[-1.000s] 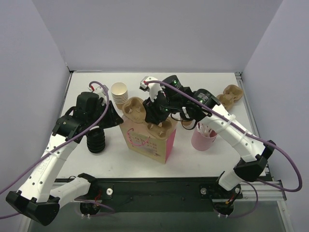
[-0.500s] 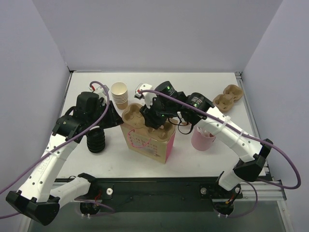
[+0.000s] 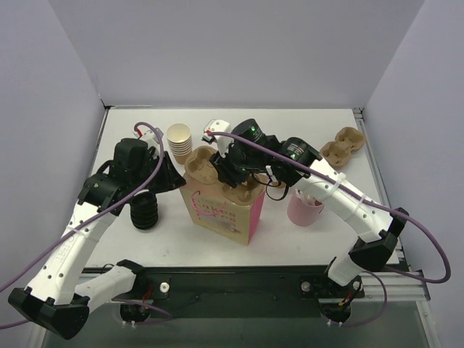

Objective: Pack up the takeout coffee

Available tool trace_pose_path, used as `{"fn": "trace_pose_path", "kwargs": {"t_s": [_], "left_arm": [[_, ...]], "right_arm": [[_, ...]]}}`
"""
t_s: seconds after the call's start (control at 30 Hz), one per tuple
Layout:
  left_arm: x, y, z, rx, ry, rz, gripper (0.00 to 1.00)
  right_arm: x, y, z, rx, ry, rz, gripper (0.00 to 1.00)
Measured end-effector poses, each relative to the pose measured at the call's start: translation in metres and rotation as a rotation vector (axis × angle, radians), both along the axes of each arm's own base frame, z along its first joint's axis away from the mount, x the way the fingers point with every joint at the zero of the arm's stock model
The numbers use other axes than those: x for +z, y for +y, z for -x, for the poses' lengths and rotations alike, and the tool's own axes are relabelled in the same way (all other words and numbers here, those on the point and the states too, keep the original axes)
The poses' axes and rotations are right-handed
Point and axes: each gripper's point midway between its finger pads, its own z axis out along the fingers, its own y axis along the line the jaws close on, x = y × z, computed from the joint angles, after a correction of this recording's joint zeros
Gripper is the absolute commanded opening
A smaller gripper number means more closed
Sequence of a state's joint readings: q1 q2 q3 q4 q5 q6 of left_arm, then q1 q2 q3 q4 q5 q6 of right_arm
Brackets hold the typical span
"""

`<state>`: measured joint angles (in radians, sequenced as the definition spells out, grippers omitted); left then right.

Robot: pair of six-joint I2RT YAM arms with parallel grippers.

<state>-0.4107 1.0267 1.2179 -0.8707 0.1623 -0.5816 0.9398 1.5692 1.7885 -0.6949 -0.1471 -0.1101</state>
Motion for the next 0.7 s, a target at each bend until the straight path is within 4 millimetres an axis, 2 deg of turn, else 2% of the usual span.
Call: {"fn": "trace_pose_path", "kwargs": {"t_s": [0.37, 0.6, 0.7], "left_arm": [[0.001, 0.0, 0.001, 0.001, -0.004, 0.002, 0.34], [0.002, 0.001, 0.001, 0.002, -0.008, 0.004, 0.34], [0.002, 0.001, 0.001, 0.002, -0.008, 0.004, 0.34]], "right_arm": [[0.025, 0.006, -0.006, -0.009, -0.049, -0.059, 0.24], [0.022, 0.008, -0.007, -0.01, -0.048, -0.057, 0.24], [0.014, 0.008, -0.006, -0.011, -0.036, -0.047, 0.23]]}}
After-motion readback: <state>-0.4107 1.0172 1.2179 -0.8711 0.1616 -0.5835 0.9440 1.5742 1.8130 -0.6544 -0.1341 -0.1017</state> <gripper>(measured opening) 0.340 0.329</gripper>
